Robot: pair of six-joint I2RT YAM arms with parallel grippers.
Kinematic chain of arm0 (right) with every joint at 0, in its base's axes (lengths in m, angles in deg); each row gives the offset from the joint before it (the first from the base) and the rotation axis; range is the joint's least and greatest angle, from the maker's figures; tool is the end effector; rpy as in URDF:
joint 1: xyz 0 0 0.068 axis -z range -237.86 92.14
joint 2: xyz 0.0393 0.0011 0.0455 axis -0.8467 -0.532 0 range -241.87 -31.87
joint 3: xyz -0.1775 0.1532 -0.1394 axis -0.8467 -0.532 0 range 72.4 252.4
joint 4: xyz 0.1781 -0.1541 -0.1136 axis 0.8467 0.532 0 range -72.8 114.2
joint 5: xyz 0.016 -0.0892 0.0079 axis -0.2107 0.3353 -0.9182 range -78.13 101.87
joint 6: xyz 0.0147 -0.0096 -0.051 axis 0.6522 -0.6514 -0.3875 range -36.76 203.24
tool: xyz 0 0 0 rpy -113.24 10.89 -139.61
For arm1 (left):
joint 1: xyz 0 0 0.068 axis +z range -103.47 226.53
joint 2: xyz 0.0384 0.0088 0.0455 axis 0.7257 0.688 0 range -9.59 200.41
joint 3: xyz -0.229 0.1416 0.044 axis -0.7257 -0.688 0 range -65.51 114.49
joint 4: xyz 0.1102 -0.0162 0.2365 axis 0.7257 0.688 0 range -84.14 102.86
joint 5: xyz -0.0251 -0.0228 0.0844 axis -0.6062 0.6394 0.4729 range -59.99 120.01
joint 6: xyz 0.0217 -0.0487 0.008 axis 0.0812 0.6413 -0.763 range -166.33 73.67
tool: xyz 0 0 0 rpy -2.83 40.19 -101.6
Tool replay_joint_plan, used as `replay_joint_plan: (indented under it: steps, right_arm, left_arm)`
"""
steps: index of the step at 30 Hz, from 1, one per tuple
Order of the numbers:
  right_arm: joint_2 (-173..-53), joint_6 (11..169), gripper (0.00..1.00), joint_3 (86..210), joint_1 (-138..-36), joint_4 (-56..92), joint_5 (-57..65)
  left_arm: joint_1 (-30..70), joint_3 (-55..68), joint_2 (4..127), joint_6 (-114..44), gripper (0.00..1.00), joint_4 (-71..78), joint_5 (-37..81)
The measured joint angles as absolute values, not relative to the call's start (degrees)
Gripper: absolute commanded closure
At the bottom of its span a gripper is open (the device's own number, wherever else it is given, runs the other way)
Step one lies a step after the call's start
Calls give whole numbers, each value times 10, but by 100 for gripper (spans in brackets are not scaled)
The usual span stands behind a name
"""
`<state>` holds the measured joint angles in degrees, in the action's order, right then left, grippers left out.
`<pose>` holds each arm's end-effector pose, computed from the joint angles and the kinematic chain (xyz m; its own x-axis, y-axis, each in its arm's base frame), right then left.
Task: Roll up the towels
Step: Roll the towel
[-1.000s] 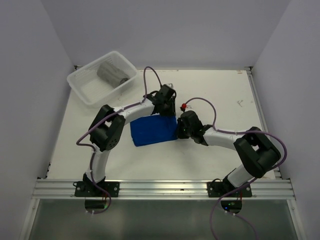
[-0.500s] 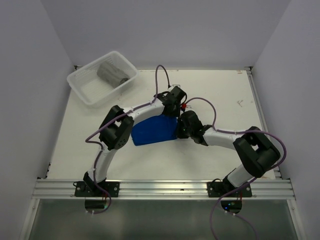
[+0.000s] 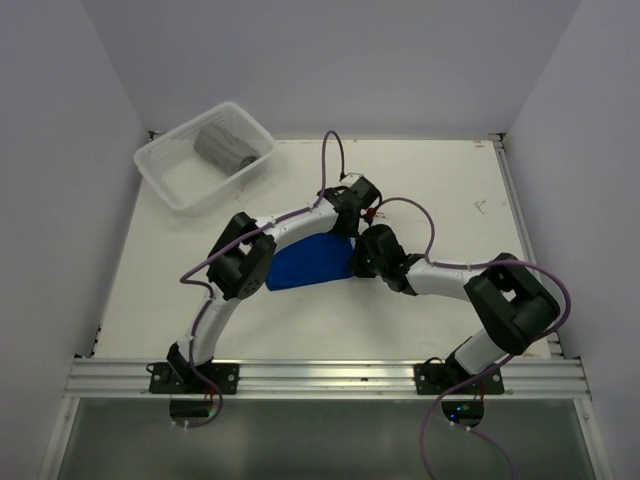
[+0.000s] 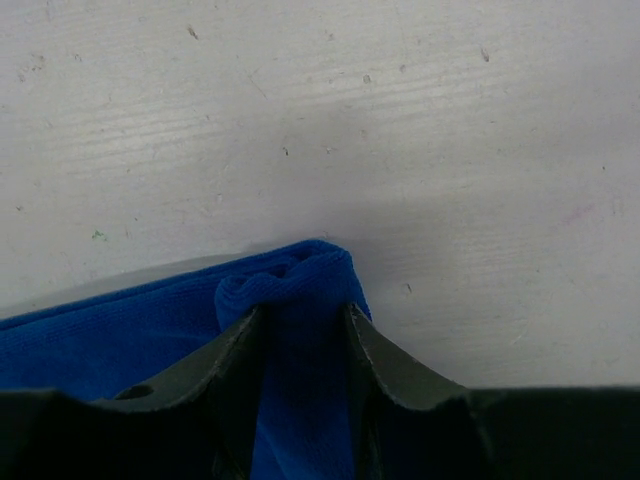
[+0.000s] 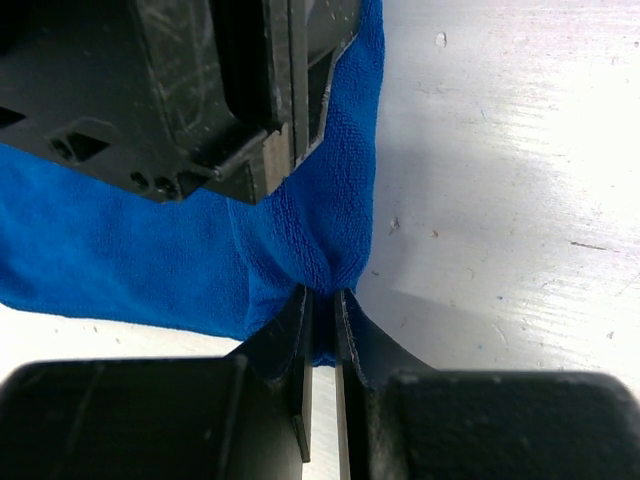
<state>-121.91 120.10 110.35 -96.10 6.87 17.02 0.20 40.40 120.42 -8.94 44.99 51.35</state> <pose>0.2374 0.1830 0.1481 -0.7568 0.1642 -0.6327 -0.1374 0.9063 0.3996 0.3452 -0.3426 0.1748 -0.8302 0.0506 -0.5551 0.0710 0.9974 -0.0153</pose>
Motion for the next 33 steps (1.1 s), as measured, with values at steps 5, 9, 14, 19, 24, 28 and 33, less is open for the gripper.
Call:
replay_joint_plan:
  steps: [5, 9, 14, 19, 24, 28, 33]
  right_arm:
    - [-1225, 1205, 100, 1103, -961, 56, 169]
    - [-1226, 1204, 100, 1103, -964, 55, 171]
    - [-1224, 1198, 100, 1102, -973, 56, 189]
    - [-1219, 1191, 100, 1100, -987, 58, 218]
    - [-1208, 1171, 100, 1100, -1012, 79, 268]
    - [-1190, 1149, 100, 1105, -1042, 120, 328]
    - [-1183, 1130, 100, 1131, -1072, 192, 397]
  left_arm:
    - [1, 414, 1212, -91, 66, 458, 520]
    - [0, 421, 1218, -95, 77, 464, 524]
    - [0, 426, 1219, -95, 94, 469, 523]
    - [1, 425, 1218, -94, 100, 465, 515]
    - [12, 358, 1182, -86, 100, 400, 481]
    - [28, 279, 1139, -75, 100, 322, 428]
    - [49, 180, 1093, -55, 100, 206, 346]
